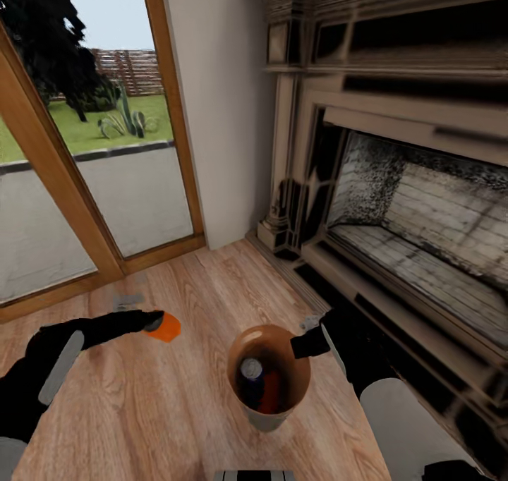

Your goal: Put the three can of soda from the living room inside the tash can in the kitchen.

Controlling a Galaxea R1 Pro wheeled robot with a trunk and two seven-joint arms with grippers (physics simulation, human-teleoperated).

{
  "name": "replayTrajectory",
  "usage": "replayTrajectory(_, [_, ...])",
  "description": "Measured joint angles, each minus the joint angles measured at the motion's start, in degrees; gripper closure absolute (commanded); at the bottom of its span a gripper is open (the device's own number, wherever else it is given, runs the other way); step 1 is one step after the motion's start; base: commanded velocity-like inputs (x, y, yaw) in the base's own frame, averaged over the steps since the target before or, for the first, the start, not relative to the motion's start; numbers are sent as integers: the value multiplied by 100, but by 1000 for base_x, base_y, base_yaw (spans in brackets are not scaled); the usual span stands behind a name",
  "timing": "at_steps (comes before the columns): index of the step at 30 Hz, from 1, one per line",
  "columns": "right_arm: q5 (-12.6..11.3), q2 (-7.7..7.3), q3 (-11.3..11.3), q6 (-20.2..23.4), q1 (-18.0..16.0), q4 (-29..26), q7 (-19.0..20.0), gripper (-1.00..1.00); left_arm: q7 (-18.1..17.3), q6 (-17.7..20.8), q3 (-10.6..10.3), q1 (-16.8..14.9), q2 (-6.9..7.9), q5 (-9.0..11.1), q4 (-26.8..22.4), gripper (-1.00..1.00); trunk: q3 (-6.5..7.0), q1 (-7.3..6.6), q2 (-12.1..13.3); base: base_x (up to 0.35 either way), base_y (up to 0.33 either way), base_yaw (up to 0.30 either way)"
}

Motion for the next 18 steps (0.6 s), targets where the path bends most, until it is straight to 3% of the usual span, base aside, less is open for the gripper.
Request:
replayTrajectory(1, [28,-2,-1,-3,-136,98,23,100,-376,692,-13,-564,8,2,-174,100,22,-2,2,0,0,0])
replayTrajectory(2, [57,-13,-2,-9,-292,143,41,100,-666,1126,-20,-992,10,56,-234,100,45,-5,3,0,0,0])
replayTrajectory(3, [80,-19,-18,-39,-400,120,41,100,-819,1277,-27,-1151,12,-23,-230,100,68,-8,3,0,0,0])
replayTrajectory(4, [69,-28,-12,-20,-682,410,88,100,-1285,1579,-59,-1557,10,-103,-155,100,88,-9,6,0,0,0])
replayTrajectory(5, [44,-31,-23,-32,-791,472,100,100,-1462,1638,-85,-1871,8,55,-102,100,113,-14,5,0,0,0])
replayTrajectory(8, [-34,-31,-29,-11,-1210,972,137,100,-2368,1638,-549,-2568,6,-58,539,100,178,-21,10,0,0,0])
replayTrajectory(10, [31,-16,-26,-15,-1479,1333,141,100,-3048,1638,-1114,-3060,-16,-85,1227,100,222,-26,13,0,0,0])
replayTrajectory(11, [71,-4,-28,-27,-1596,1472,136,100,-3259,1637,-1375,-3223,-25,-113,1477,100,244,-28,15,0,0,0])
replayTrajectory(13, [73,15,-20,-18,-1751,1644,145,100,-3448,1637,-1636,-3366,-36,-120,1688,100,288,-33,18,0,0,0])
replayTrajectory(18, [-38,39,-33,-10,-2140,1993,166,100,-3638,1637,-2024,-3499,-121,-122,1871,100,399,-47,24,0,0,0])
